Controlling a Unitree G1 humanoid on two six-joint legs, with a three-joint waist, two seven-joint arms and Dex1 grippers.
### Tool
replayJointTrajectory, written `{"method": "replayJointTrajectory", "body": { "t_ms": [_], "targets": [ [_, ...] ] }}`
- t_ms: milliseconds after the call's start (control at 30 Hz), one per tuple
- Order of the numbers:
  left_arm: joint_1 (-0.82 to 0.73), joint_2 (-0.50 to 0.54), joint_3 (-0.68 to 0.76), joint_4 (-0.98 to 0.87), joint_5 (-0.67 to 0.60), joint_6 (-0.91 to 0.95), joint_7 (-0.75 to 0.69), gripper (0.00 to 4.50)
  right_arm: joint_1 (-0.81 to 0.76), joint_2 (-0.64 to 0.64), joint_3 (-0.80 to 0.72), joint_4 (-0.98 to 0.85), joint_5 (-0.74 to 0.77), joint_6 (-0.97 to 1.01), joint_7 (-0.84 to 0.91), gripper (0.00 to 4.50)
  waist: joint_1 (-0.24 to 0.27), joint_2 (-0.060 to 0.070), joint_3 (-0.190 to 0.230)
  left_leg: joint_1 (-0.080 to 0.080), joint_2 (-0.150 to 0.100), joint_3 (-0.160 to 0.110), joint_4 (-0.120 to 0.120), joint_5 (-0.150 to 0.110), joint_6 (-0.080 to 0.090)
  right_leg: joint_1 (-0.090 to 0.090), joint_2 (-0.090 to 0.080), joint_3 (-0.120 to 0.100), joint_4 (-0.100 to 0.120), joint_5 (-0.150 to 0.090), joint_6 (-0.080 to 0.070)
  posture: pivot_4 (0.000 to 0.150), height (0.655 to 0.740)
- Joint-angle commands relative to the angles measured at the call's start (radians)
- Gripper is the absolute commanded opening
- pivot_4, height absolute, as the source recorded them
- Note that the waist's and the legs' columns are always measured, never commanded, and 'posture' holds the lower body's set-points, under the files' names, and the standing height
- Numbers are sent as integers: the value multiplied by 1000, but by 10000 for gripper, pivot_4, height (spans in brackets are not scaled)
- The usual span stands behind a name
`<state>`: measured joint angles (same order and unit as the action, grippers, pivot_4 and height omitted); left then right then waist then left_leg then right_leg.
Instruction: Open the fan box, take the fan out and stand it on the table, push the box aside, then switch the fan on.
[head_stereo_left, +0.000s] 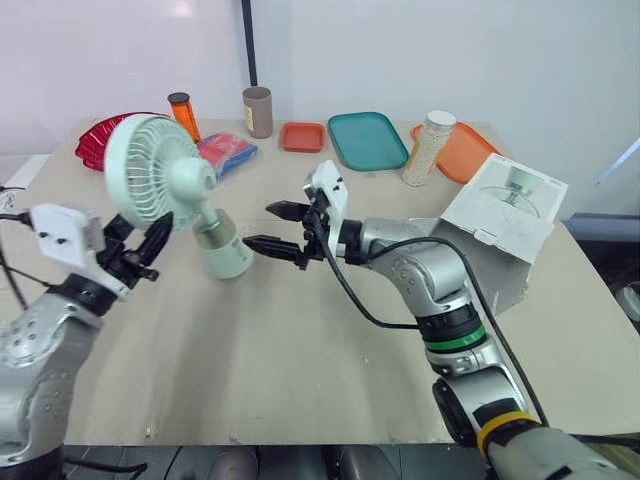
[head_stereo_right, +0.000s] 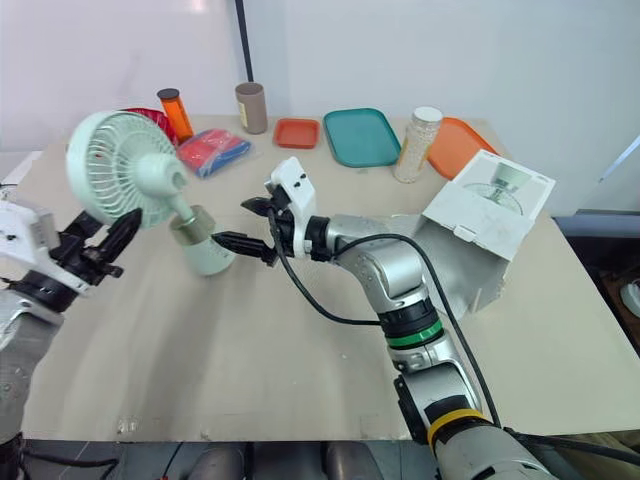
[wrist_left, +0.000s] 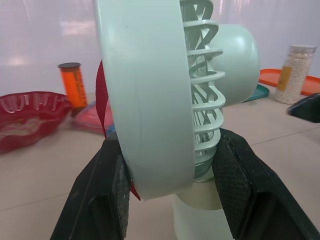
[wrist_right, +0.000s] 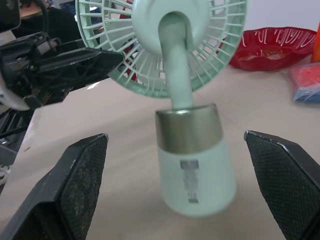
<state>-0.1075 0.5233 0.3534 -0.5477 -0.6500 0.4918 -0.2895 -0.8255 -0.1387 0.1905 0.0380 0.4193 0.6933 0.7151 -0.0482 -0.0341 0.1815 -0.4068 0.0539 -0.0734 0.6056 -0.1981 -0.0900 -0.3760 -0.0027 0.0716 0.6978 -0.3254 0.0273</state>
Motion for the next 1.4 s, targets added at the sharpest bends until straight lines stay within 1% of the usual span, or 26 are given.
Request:
{"method": "replayJointTrajectory", "body": {
  "t_ms": [33,133,300,433,633,733,833,1167,1200,1233,1267,1400],
  "targets": [
    [-65,1,-31,-26,25,-23,1,18662,-29,42,-24,-7,-7,-17,-57,45000,0,0,0,0,0,0,0,0,0,0,0,0,0,0,0,1500,7400],
    [-92,-12,-65,-3,41,-21,-2,18662,-27,58,-26,0,-20,-6,-93,45000,-2,0,0,0,0,0,0,0,0,-1,0,0,0,0,0,1500,7400],
    [-93,-22,-118,4,65,-29,-31,18662,-15,51,-15,1,-42,-16,-111,45000,0,0,0,0,0,0,0,0,0,0,0,0,0,0,0,1500,7400],
    [-96,-36,-134,15,82,-40,-44,18662,-14,53,-12,12,-51,-15,-121,45000,0,0,0,0,0,0,0,0,0,-1,0,0,0,0,0,1500,7400],
    [-94,-43,-135,17,98,-44,-57,18662,-15,44,4,40,-70,-40,-90,45000,0,0,0,0,0,0,0,0,0,0,0,0,0,0,0,1500,7400],
    [-91,-46,-136,13,101,-43,-62,18627,-27,37,9,77,-89,-66,-70,36983,0,0,0,0,0,0,0,0,0,0,0,0,0,0,0,1500,7400],
    [-87,-49,-135,9,103,-42,-62,18627,-39,45,8,102,-99,-79,-65,25803,0,0,0,0,0,0,0,0,0,0,0,0,1,0,0,1500,7400],
    [-76,-51,-130,4,119,-45,-66,18627,-52,80,14,132,-122,-104,-52,25803,0,0,0,0,0,0,0,0,0,0,0,0,1,0,0,1500,7400],
    [-76,-52,-130,3,119,-44,-65,18627,-51,81,14,132,-124,-104,-51,20499,0,0,0,0,0,0,0,0,0,0,0,0,1,0,0,1500,7400],
    [-75,-52,-130,2,119,-44,-65,18627,-51,81,15,133,-127,-104,-51,18568,0,0,0,0,0,0,0,0,0,0,0,0,1,0,0,1500,7400],
    [-75,-53,-129,2,120,-43,-65,18627,-50,81,16,133,-130,-104,-49,14093,0,0,0,0,0,0,0,0,0,0,0,0,1,0,0,1500,7400],
    [-74,-55,-127,-2,125,-41,-66,18627,-50,82,13,134,-135,-102,-47,14093,0,0,0,0,0,0,0,0,0,0,0,0,0,0,0,1500,7400]
  ]
}}
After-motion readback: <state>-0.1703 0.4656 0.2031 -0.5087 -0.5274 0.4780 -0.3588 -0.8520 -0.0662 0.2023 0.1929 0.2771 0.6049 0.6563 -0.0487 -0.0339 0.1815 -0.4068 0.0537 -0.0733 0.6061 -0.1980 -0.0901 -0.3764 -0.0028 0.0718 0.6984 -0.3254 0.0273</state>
